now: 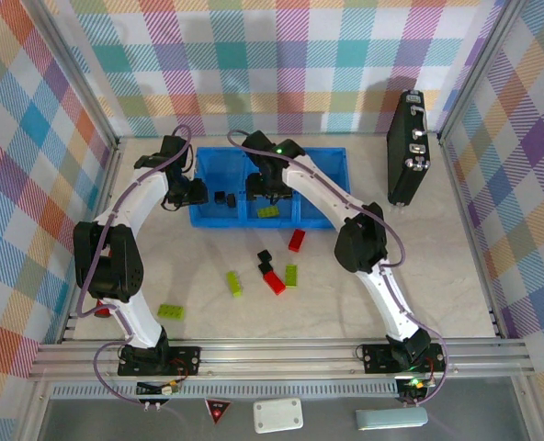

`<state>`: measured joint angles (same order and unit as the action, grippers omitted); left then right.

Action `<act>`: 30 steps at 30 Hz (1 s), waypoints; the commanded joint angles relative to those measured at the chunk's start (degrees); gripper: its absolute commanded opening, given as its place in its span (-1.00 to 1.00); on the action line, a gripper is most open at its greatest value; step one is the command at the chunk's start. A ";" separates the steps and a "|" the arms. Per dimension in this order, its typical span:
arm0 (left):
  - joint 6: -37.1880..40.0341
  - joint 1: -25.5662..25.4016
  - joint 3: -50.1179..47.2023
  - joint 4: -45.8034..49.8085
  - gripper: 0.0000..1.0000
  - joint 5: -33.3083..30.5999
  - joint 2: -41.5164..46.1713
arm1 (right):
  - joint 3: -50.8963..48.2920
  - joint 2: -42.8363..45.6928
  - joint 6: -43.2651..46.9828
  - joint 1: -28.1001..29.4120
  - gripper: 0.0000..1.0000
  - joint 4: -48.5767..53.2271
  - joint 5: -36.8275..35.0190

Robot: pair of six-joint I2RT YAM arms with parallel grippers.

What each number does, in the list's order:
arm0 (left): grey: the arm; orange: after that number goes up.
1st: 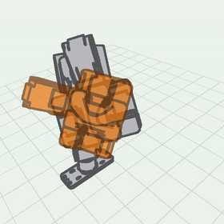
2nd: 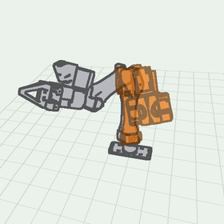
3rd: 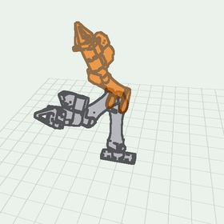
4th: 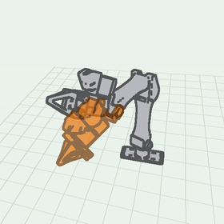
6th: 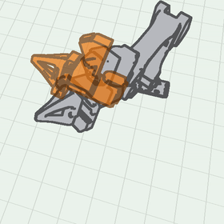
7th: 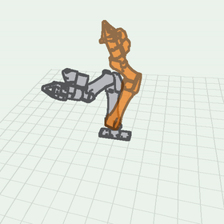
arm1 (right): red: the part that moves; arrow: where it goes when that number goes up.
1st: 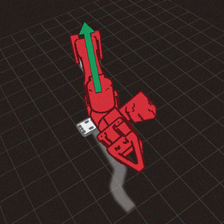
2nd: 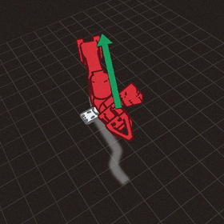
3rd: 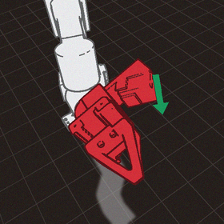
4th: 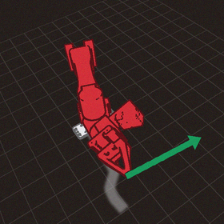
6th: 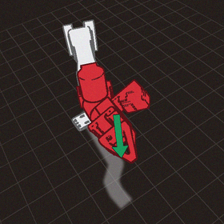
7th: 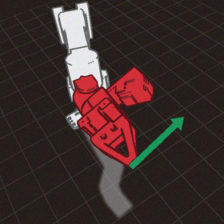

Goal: Sort the legos into containers by color
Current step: Place the lego in the container, then pick up the lego from the center of the table.

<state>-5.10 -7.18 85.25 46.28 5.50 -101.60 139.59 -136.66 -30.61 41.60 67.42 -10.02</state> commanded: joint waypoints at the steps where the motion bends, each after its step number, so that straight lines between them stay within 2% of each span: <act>1: -0.07 0.64 -0.76 -0.14 -0.32 0.66 1.74 | -0.67 4.15 1.59 1.15 0.51 4.48 2.19; 16: 0.27 0.61 -0.63 0.12 -0.31 0.22 1.65 | -21.05 17.11 -1.09 6.88 0.48 3.86 1.20; 22: 0.36 0.65 -0.54 0.21 -0.31 0.22 1.56 | -30.30 20.97 -7.23 7.96 0.46 0.70 -2.17; 26: 0.45 0.68 -0.55 0.34 -0.31 0.30 1.44 | -37.41 24.62 -17.04 8.07 0.44 -2.11 -8.15; 30: 0.38 0.63 -0.44 0.39 -0.32 0.48 1.30 | -44.77 28.02 -23.44 8.05 0.41 -7.51 -10.93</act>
<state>-5.08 -7.18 85.21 46.30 5.50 -101.60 97.95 -112.16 -46.06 49.69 64.10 -16.71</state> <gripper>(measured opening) 0.343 0.712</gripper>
